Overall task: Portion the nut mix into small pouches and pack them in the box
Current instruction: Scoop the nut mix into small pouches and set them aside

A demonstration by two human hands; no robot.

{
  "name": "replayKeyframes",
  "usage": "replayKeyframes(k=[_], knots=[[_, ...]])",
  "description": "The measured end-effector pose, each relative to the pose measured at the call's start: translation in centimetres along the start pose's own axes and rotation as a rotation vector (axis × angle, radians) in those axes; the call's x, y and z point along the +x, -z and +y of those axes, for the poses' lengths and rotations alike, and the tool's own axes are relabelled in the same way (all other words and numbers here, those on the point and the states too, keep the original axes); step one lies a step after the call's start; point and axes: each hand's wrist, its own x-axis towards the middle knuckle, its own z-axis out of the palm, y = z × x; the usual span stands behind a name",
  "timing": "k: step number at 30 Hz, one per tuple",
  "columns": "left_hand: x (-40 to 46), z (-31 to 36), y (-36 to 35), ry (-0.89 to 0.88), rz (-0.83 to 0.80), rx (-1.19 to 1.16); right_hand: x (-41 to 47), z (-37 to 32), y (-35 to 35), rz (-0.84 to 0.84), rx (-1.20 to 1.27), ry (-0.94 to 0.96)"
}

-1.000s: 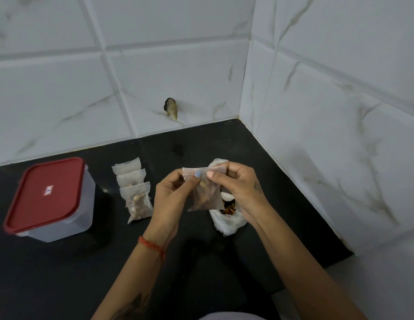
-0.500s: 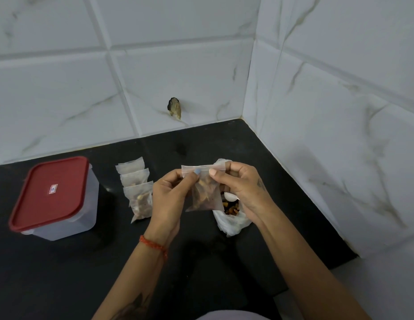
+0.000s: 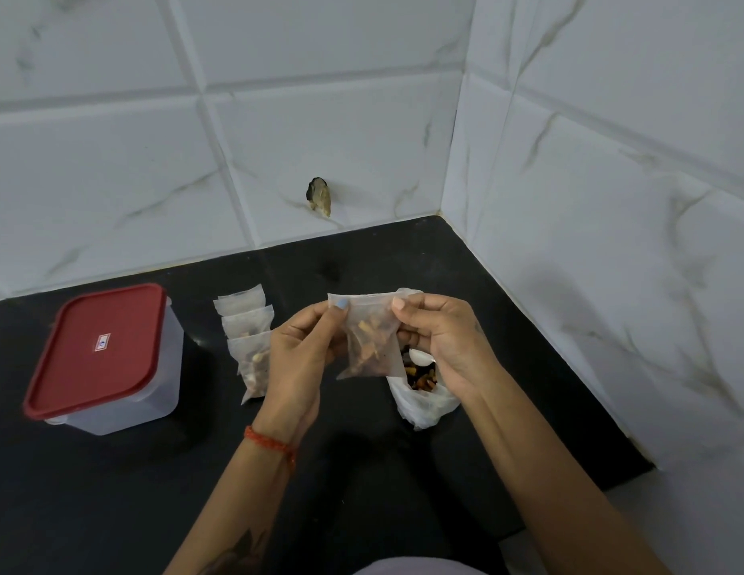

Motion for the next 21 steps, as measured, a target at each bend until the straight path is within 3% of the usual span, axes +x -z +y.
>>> replayKeyframes(k=[3,9,13,21], knots=[[0.01,-0.13,-0.01,0.007,0.032,0.015,0.15,0.27,-0.20,0.008,0.005,-0.031],[-0.01,-0.13,0.08,-0.002,0.067,0.036,-0.07,-0.41,-0.32,-0.137,-0.042,-0.054],[-0.17,-0.14,-0.04,-0.008,0.060,0.029,-0.21,-0.42,-0.84,-0.083,-0.060,-0.021],[-0.68,0.16,0.04,-0.009,-0.100,0.028,-0.46,-0.40,-0.95,-0.063,-0.079,-0.025]])
